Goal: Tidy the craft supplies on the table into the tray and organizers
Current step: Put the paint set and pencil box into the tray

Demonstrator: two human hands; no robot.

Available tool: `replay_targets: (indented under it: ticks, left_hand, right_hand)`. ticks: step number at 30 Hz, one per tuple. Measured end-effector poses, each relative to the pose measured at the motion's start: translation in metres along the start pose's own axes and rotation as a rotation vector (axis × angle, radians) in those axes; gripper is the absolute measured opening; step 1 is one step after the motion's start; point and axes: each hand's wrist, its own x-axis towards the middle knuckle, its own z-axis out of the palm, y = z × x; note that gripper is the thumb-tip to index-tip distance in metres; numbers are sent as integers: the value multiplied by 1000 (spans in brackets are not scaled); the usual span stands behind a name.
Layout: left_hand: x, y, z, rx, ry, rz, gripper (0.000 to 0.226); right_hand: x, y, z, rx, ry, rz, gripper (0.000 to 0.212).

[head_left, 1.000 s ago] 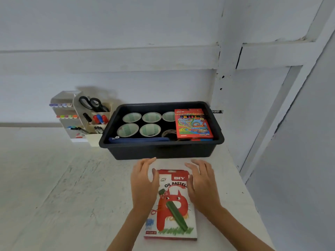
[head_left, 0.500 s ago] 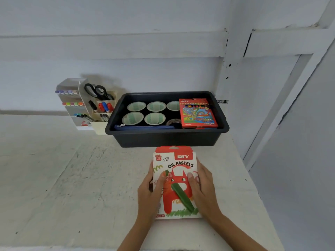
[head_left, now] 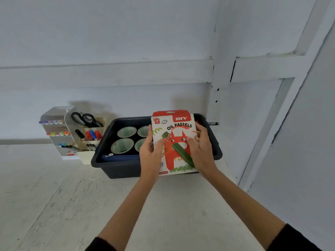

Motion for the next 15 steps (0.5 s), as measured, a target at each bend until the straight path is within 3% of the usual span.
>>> replay_targets:
  ticks: [3,6,11,15]
  left_hand:
    - [58,-14,23,33,-85,-125,39]
    - [99,-39,43,124,-150,-165,44]
    - [120,-77,61,238,-158,-179,23]
    - [134,-102,57,658,-177,-131,31]
  right_hand:
    - [52,13,-2,-114,61,6,32]
    - [88,34,-5,-307,37,32,44]
    - [104,67,-11,-552,-49,29,43]
    - [106,76,-3,-846,-153,32,52]
